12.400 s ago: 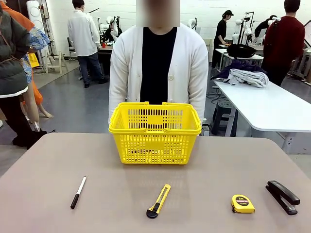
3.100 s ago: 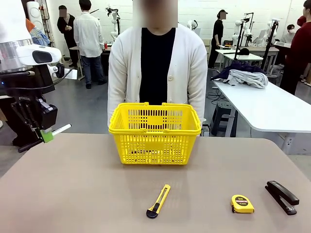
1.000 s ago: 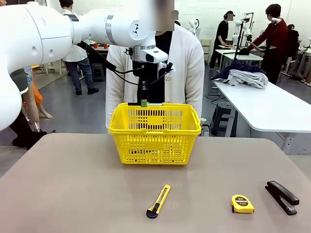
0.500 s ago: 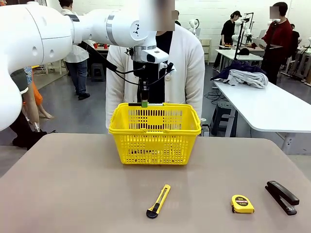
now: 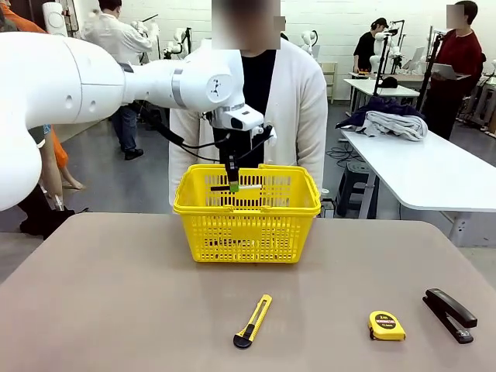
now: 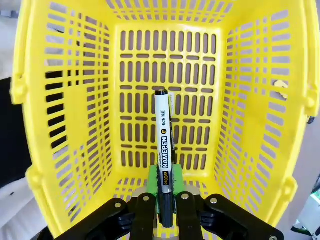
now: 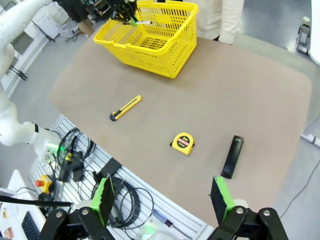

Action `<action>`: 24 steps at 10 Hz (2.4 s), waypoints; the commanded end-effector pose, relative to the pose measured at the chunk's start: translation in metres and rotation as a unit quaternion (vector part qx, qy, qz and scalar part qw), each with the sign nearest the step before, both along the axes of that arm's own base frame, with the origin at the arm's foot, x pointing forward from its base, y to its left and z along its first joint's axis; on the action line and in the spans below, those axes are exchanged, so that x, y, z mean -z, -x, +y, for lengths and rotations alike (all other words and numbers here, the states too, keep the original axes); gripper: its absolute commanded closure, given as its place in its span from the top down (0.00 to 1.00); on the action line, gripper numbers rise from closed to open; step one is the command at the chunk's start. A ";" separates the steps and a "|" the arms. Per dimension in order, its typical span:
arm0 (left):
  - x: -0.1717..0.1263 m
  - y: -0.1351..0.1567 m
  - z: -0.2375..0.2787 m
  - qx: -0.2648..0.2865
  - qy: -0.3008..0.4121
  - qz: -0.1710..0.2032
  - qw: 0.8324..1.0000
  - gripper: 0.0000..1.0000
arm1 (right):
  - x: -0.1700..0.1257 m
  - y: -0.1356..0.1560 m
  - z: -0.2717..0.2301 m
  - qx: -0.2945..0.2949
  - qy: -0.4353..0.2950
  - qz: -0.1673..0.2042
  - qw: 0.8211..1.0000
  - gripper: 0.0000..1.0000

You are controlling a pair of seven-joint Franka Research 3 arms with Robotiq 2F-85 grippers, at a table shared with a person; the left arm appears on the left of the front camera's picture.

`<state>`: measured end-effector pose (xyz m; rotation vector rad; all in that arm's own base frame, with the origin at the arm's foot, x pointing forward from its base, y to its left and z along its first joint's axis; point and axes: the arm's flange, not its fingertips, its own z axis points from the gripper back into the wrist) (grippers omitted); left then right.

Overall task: Place the items the person wants into the basket.
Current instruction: Pick up the item the person points to and place it in the Market Basket.

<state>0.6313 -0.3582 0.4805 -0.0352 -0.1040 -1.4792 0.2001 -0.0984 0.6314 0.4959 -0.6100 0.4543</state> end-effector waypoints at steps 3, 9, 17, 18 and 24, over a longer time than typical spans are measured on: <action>0.033 -0.002 -0.001 0.003 -0.007 0.040 0.999 0.12 | 0.001 -0.001 0.001 -0.007 -0.005 0.000 1.000 1.00; 0.050 -0.006 -0.010 0.007 -0.026 0.068 0.997 0.43 | 0.001 -0.001 0.001 -0.007 -0.005 0.000 1.000 1.00; 0.048 -0.004 -0.007 0.009 -0.029 0.070 0.997 1.00 | 0.001 -0.001 0.001 -0.007 -0.005 0.000 1.000 1.00; 0.048 -0.004 -0.007 0.009 -0.029 0.070 0.997 1.00 | 0.001 -0.001 0.001 -0.007 -0.005 0.000 1.000 1.00; -0.019 0.025 0.019 -0.002 0.002 0.040 0.999 1.00 | 0.001 -0.001 0.001 -0.007 -0.005 0.000 1.000 1.00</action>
